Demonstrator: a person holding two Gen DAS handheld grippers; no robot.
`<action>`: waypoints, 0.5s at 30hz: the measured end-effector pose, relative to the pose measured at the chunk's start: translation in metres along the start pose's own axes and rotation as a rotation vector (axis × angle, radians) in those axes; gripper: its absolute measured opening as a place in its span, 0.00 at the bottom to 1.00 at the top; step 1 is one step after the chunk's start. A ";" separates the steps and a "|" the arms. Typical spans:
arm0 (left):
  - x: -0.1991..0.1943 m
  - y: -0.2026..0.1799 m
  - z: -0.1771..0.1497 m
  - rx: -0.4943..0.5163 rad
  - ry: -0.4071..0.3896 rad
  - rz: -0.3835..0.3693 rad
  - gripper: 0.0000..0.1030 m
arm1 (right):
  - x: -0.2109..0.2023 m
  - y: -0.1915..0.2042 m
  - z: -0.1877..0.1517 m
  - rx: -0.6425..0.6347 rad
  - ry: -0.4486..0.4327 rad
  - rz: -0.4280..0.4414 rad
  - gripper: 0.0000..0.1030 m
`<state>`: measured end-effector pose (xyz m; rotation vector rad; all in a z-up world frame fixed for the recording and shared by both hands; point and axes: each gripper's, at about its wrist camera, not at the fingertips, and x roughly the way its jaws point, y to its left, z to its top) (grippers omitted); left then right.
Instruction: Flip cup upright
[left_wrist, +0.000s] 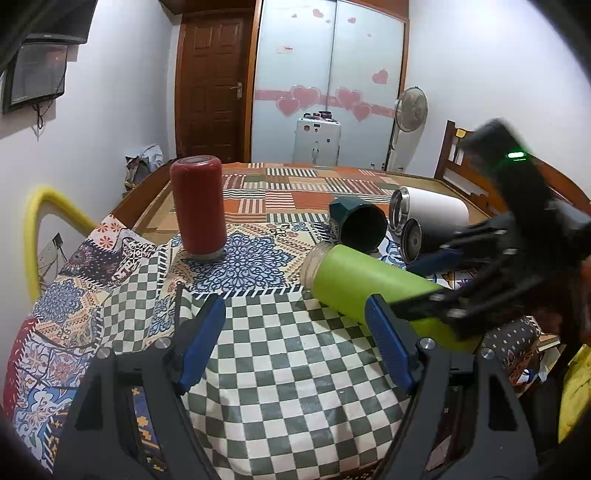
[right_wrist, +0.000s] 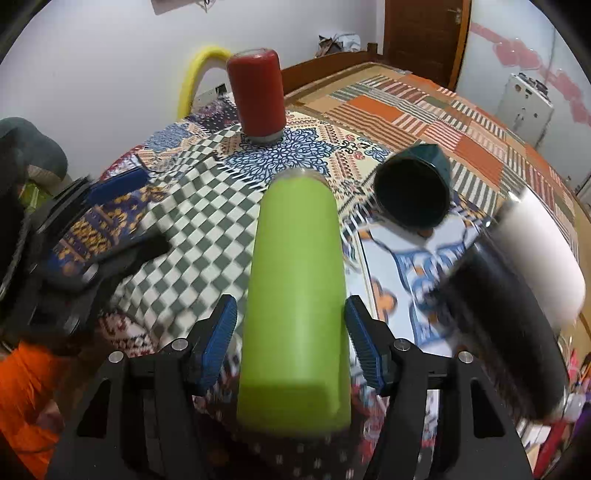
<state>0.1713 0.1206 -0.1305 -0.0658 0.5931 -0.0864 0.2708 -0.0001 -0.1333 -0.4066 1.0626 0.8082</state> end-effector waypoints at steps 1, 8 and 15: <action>-0.001 0.002 -0.001 -0.003 -0.001 0.002 0.76 | 0.009 0.000 0.007 -0.008 0.012 -0.013 0.58; 0.000 0.010 -0.005 -0.013 0.009 0.016 0.76 | 0.048 -0.002 0.026 -0.005 0.122 0.016 0.60; -0.008 0.004 0.000 0.007 -0.014 0.034 0.76 | 0.020 0.009 0.011 -0.022 0.027 -0.044 0.59</action>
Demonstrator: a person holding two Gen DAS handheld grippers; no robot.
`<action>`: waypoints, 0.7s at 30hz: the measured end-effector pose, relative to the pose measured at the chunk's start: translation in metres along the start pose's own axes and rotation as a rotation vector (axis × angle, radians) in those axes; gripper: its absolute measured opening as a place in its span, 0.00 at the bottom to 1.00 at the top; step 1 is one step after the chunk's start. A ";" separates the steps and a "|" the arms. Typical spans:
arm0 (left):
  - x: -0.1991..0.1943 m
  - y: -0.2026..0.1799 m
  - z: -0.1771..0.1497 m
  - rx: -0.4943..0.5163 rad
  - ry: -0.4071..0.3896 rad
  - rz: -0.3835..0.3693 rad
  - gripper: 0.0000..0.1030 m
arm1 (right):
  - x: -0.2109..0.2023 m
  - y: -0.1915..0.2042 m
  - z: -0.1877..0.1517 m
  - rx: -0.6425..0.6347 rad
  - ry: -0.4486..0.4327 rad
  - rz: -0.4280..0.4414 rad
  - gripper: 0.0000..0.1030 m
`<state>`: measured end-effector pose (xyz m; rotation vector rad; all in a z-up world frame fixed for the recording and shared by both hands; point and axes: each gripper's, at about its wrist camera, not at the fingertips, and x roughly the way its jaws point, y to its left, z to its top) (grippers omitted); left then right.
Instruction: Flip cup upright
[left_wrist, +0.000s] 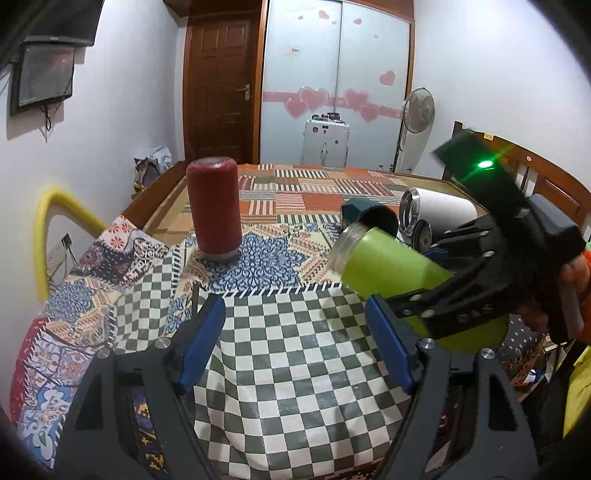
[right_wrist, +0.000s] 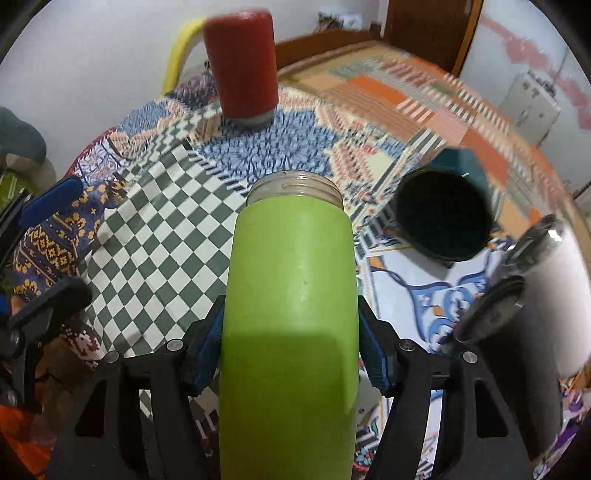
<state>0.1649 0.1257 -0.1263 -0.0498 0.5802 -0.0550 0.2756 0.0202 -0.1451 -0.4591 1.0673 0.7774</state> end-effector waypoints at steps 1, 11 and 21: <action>-0.002 -0.001 0.001 0.002 -0.006 -0.001 0.76 | -0.008 0.001 -0.003 -0.003 -0.026 -0.007 0.59; -0.022 -0.022 0.015 0.022 -0.058 -0.003 0.76 | -0.079 0.004 -0.031 0.020 -0.248 -0.060 0.59; -0.028 -0.035 0.021 0.048 -0.089 -0.001 0.76 | -0.081 0.001 -0.033 0.041 -0.294 -0.066 0.59</action>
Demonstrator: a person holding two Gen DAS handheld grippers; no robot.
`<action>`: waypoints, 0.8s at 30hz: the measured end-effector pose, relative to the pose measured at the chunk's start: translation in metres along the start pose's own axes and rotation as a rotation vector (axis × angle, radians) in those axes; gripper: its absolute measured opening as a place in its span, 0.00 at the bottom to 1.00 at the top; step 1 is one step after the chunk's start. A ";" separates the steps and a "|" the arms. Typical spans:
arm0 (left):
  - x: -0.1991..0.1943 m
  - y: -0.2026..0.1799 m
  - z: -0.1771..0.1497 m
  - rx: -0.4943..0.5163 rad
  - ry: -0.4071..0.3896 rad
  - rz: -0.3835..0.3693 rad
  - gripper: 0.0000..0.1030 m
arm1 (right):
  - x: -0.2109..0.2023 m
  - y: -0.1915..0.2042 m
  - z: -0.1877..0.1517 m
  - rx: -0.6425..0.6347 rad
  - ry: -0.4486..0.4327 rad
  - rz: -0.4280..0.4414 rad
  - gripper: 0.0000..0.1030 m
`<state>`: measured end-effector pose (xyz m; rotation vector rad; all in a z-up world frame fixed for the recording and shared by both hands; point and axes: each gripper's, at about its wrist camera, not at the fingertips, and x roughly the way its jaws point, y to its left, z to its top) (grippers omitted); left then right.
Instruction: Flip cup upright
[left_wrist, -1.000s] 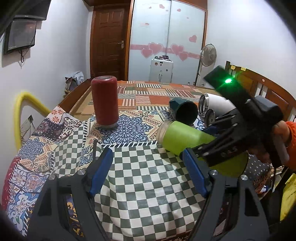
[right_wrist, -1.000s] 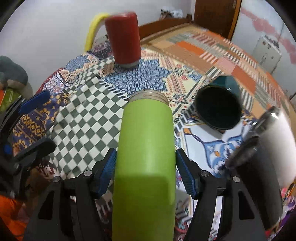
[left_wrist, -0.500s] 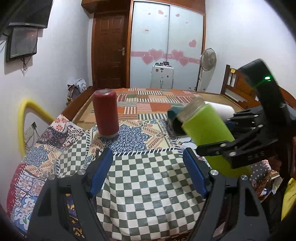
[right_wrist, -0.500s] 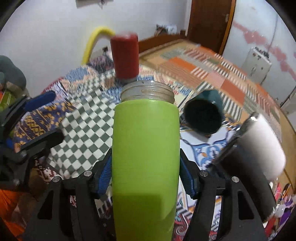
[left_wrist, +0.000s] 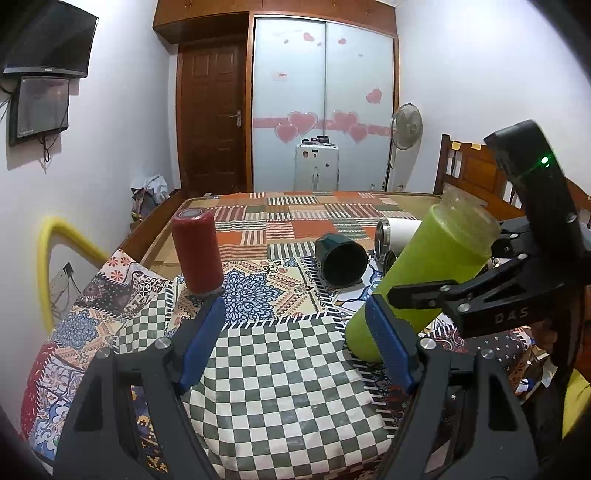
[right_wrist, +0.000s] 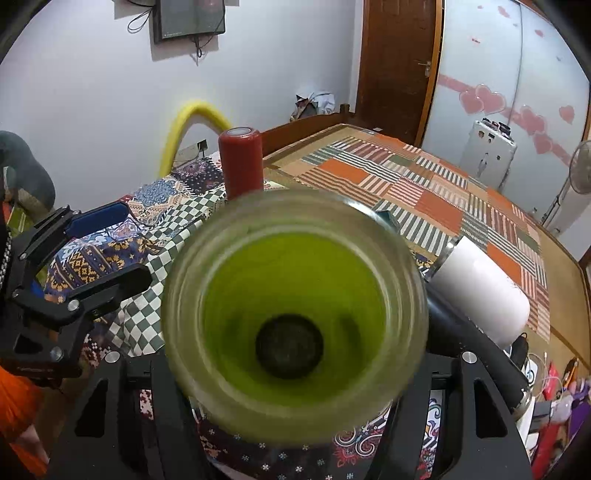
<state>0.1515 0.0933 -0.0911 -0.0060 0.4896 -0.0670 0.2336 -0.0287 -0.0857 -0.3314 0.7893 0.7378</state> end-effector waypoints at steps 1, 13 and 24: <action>0.001 0.001 0.000 0.001 -0.002 0.000 0.76 | 0.002 0.000 0.001 0.000 0.003 0.001 0.59; 0.000 0.007 -0.001 -0.022 -0.018 0.015 0.77 | 0.013 -0.002 0.007 0.025 -0.039 -0.003 0.59; -0.008 0.013 0.002 -0.044 -0.043 0.038 0.77 | 0.015 -0.004 0.002 0.047 -0.065 0.004 0.60</action>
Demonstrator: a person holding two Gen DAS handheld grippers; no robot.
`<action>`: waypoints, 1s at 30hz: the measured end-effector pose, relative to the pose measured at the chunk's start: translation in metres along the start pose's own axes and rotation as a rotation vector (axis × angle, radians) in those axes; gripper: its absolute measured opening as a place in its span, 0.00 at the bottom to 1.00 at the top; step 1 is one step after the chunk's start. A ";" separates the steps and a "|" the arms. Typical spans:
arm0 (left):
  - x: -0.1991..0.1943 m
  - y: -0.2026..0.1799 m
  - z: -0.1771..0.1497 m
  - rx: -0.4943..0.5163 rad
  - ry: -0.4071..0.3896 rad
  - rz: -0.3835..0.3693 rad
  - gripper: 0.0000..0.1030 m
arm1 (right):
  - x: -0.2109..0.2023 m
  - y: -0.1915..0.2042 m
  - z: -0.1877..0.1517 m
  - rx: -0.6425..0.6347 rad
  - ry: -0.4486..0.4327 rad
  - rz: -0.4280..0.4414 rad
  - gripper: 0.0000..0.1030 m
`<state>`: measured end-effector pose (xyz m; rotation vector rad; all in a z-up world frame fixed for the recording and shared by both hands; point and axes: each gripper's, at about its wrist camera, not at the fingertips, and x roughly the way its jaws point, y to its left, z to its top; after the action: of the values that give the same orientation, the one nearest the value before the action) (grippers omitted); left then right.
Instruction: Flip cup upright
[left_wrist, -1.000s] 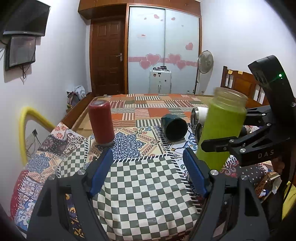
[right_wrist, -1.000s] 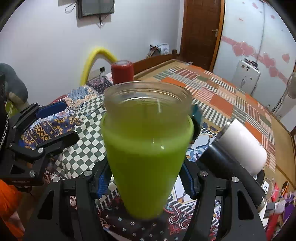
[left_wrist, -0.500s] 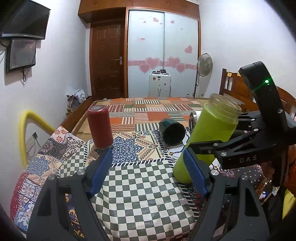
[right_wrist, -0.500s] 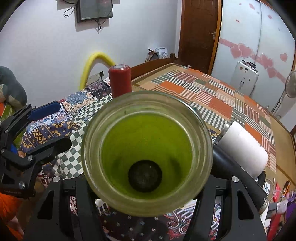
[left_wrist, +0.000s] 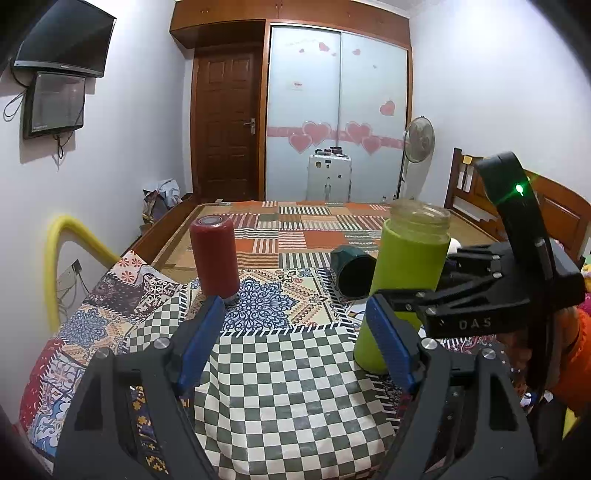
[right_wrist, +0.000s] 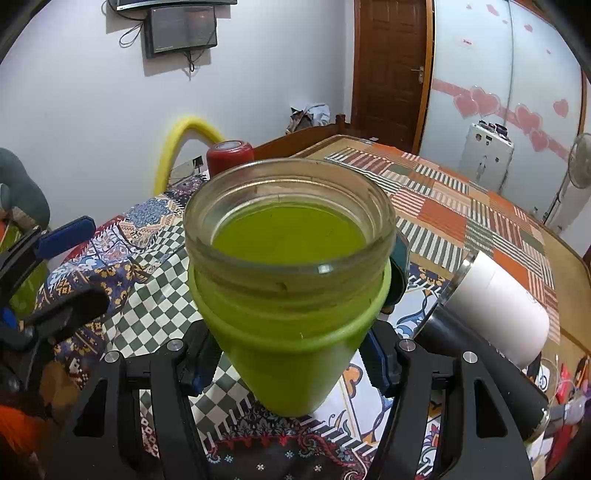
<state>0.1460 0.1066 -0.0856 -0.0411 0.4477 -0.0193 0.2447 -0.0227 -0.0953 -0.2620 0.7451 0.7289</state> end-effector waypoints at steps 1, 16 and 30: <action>-0.002 -0.001 0.001 -0.002 -0.004 0.000 0.77 | -0.003 0.000 -0.002 0.005 0.001 0.000 0.60; -0.112 -0.051 0.027 0.050 -0.259 0.033 0.77 | -0.171 0.030 -0.043 0.136 -0.400 -0.134 0.60; -0.196 -0.085 0.020 0.043 -0.396 0.030 0.92 | -0.247 0.072 -0.069 0.173 -0.614 -0.255 0.88</action>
<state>-0.0230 0.0278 0.0209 0.0042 0.0515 0.0084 0.0344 -0.1277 0.0295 0.0318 0.1807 0.4588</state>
